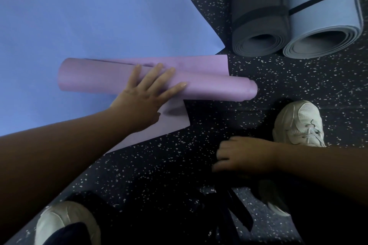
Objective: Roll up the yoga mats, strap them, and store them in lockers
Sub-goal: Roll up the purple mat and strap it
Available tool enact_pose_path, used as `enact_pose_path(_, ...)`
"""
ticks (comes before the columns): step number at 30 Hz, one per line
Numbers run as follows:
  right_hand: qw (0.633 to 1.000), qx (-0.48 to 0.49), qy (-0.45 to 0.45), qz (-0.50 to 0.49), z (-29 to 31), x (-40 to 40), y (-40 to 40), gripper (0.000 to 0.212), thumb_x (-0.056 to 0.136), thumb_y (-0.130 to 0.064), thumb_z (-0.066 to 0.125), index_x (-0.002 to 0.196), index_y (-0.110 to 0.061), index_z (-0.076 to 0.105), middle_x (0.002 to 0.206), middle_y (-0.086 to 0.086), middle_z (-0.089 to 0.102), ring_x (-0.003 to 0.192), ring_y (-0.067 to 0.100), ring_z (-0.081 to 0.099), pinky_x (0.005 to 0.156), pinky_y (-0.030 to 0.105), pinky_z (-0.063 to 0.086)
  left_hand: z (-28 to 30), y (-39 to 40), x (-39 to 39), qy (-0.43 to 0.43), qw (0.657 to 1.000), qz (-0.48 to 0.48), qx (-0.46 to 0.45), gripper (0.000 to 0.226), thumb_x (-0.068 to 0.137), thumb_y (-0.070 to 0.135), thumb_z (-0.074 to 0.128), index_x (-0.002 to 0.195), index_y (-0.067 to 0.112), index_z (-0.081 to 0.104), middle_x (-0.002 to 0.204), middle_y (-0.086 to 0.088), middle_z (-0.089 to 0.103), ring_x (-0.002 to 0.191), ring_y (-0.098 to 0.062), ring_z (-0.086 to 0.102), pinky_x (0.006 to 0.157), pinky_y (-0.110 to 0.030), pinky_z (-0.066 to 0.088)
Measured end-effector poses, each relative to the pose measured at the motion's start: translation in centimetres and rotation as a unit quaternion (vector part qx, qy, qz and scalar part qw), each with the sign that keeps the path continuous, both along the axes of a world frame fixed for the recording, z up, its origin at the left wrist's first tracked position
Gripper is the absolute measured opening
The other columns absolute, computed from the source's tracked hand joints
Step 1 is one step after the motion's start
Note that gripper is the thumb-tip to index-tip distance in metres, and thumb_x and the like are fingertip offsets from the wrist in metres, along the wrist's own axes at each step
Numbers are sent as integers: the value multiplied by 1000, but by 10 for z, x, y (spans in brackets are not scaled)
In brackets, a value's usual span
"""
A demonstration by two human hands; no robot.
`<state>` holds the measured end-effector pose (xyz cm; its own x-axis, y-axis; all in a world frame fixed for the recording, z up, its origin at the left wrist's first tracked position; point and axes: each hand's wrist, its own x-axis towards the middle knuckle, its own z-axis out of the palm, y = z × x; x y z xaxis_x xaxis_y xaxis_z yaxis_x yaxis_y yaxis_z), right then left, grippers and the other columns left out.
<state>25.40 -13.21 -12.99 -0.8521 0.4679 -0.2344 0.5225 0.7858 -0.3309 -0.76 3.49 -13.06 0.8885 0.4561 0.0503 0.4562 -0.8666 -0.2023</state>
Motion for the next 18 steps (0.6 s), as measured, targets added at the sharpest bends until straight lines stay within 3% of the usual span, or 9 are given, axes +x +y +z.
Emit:
enact_pose_path(4, 993, -69, -35, 89, -5, 13, -7, 38, 77, -41, 39, 100, -42, 70, 77, -9, 58, 69, 10, 58, 51, 19, 44, -1, -5, -2, -5, 1000, -2, 1, 116, 48, 32, 83, 148, 26, 24, 151, -14, 23, 138, -34, 24, 105, -61, 14)
enact_pose_path(6, 988, -98, -32, 118, -5, 14, -9, 26, 72, -43, 60, 94, -42, 72, 76, -8, 60, 67, 10, 60, 48, 18, 44, -1, -6, -2, -5, 1000, -2, 1, 116, 48, 31, 83, 148, 26, 24, 151, -14, 23, 138, -34, 24, 105, -61, 14)
enact_pose_path(8, 985, -114, -28, 128, -3, 10, -11, 29, 65, -43, 69, 94, -41, 73, 72, -8, 60, 64, 10, 60, 46, 18, 43, -2, -6, -2, -8, 1000, -3, -1, 116, 49, 31, 83, 148, 26, 24, 151, -14, 22, 137, -35, 24, 105, -61, 14)
enact_pose_path(11, 989, -129, -5, 72, -1, 11, -14, 38, 78, -36, 43, 107, -33, 67, 69, -8, 59, 61, 11, 59, 45, 19, 43, -2, -7, -2, -8, 1000, -1, -2, 116, 49, 32, 84, 148, 26, 23, 151, -14, 22, 138, -35, 24, 106, -63, 19)
enact_pose_path(14, 983, -155, -49, 84, 2, 3, -11, 45, 87, -23, 48, 131, -27, 53, 85, 4, 62, 76, 22, 61, 57, 30, 48, -3, -8, -3, -10, 1000, -2, -1, 116, 49, 31, 83, 148, 26, 24, 151, -14, 23, 138, -36, 25, 105, -64, 20)
enact_pose_path(16, 961, -186, -159, 125, 3, -2, -7, 51, 96, -17, 47, 145, -28, 38, 112, 15, 56, 100, 33, 54, 75, 42, 45, -3, -8, -3, -12, 1000, -3, -1, 116, 48, 30, 84, 148, 26, 24, 150, -15, 25, 137, -36, 26, 104, -65, 24)
enact_pose_path(18, 957, -165, -201, 131, 3, 0, -6, 45, 95, -18, 46, 139, -28, 47, 117, 13, 56, 102, 31, 55, 74, 40, 46, -3, -9, -3, -12, 1000, -2, -2, 116, 48, 30, 84, 148, 25, 24, 150, -15, 25, 137, -36, 26, 104, -65, 23)
